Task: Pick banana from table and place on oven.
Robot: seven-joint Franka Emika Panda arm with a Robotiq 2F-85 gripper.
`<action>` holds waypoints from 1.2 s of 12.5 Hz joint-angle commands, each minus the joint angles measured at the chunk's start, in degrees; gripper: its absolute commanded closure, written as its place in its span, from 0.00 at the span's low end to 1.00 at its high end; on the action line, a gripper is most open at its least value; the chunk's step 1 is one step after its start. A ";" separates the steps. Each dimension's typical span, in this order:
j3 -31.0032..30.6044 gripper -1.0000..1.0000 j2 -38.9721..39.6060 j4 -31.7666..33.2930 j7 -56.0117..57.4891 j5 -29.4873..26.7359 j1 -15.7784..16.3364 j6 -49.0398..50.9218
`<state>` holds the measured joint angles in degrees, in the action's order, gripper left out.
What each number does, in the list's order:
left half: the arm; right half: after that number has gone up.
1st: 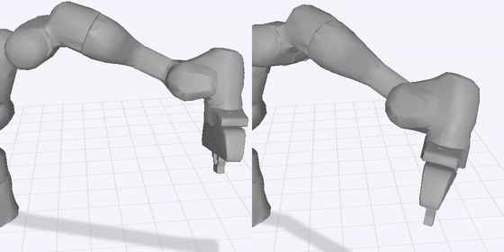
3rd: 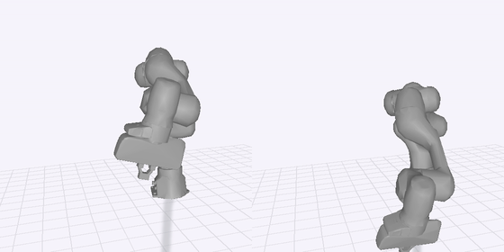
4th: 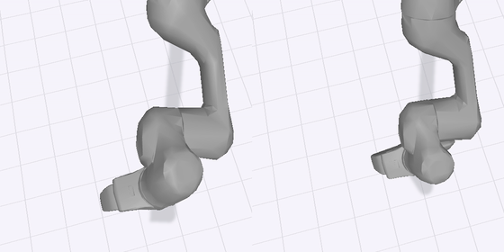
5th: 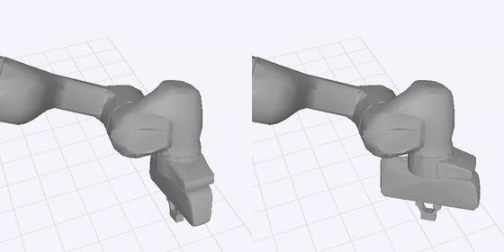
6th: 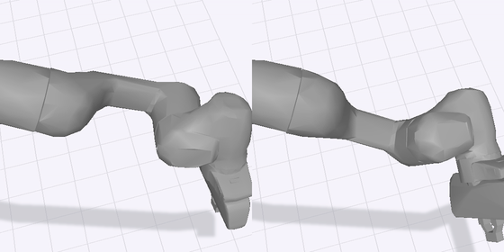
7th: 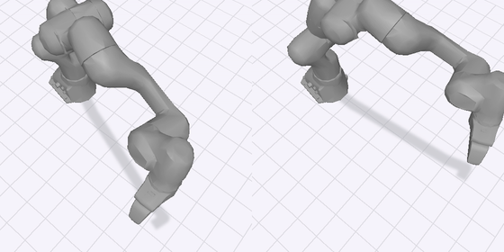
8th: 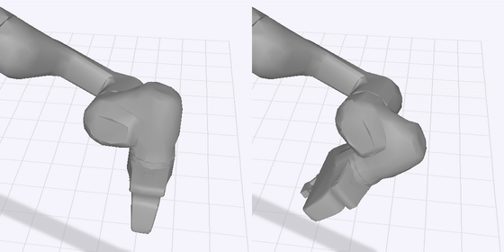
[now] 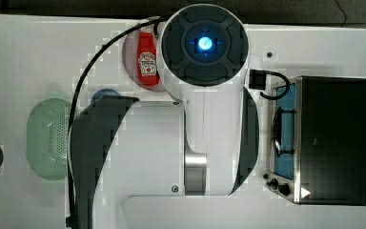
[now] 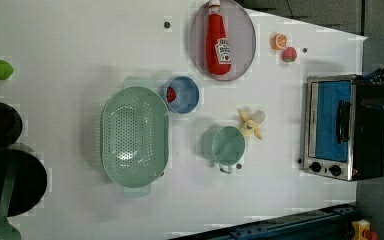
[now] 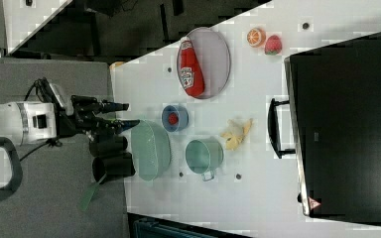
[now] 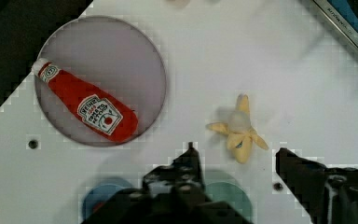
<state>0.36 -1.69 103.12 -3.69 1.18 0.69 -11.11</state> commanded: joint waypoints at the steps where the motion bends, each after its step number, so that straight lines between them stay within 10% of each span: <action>1: 0.99 0.21 -26.22 14.45 -1.85 -0.37 -1.94 10.01; 3: 0.92 0.00 -26.15 14.47 -1.85 -0.37 -1.93 9.91; 15: 0.85 0.00 -4.60 21.34 -1.85 -0.38 -1.92 -10.08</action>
<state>1.80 -4.16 125.45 -4.69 0.18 -1.67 -20.83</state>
